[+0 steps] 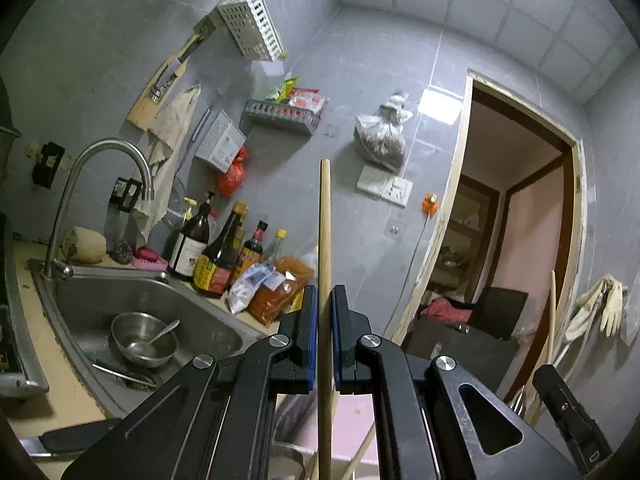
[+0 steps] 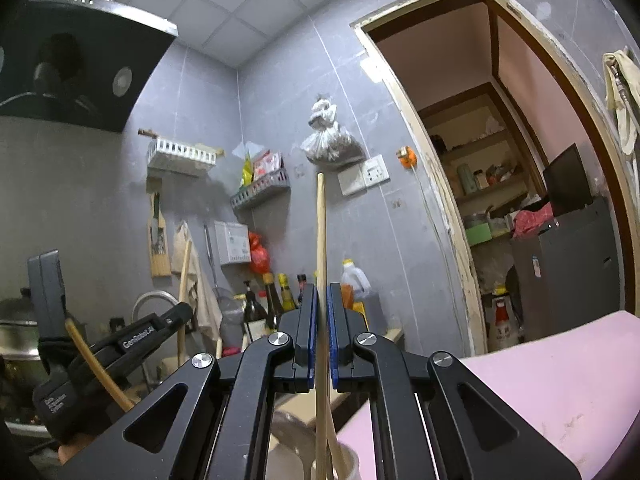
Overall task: Organize utensils
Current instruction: 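Lift both chopsticks upright and carry them toward the white holder, then lower the chopsticks into the holder and open both tools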
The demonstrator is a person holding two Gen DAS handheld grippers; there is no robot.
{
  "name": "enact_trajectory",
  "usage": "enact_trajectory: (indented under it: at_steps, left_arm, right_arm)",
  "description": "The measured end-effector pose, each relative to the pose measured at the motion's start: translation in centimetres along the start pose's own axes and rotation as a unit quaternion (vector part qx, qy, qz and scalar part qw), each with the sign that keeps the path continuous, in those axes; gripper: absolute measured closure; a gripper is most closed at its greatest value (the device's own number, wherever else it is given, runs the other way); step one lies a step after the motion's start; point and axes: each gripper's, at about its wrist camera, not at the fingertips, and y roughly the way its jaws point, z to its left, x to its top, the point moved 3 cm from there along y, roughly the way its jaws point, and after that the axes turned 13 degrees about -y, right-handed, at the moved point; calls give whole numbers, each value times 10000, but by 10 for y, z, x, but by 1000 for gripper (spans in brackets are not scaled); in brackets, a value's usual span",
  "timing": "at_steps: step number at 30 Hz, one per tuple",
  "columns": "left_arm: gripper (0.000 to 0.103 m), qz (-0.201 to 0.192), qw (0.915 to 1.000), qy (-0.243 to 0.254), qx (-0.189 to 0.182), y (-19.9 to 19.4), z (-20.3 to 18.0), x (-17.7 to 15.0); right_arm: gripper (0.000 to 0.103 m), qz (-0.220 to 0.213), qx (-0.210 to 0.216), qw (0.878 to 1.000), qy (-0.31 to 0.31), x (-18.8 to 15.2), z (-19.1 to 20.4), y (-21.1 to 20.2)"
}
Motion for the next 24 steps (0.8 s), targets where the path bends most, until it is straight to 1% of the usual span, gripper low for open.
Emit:
enact_trajectory:
  at_steps: [2, 7, 9, 12, 13, 19, 24]
  left_arm:
    - [99, 92, 9999, 91, 33, -2, -1, -7]
    - [99, 437, 9984, 316, 146, -5, -3, -20]
    - [99, 551, 9978, 334, 158, -7, -1, -24]
    - [99, 703, 9963, 446, 207, -12, 2, -33]
    - [99, 681, 9963, 489, 208, -14, 1, -34]
    - [99, 865, 9943, 592, 177, -22, -4, -37]
    - [97, 1201, 9915, 497, 62, -26, -3, -33]
  right_arm:
    - [100, 134, -28, 9997, -204, -3, 5, -2]
    - [100, 351, -106, 9991, -228, -4, 3, -3]
    - [100, 410, -73, 9989, -233, -4, 4, -4]
    - [100, 527, -39, 9980, -344, -4, 6, -8]
    - [100, 568, -25, 9977, -372, -5, 7, -10]
    - [99, 804, 32, 9961, -371, -7, 5, -14]
    - [99, 909, 72, 9952, -362, -7, 6, -15]
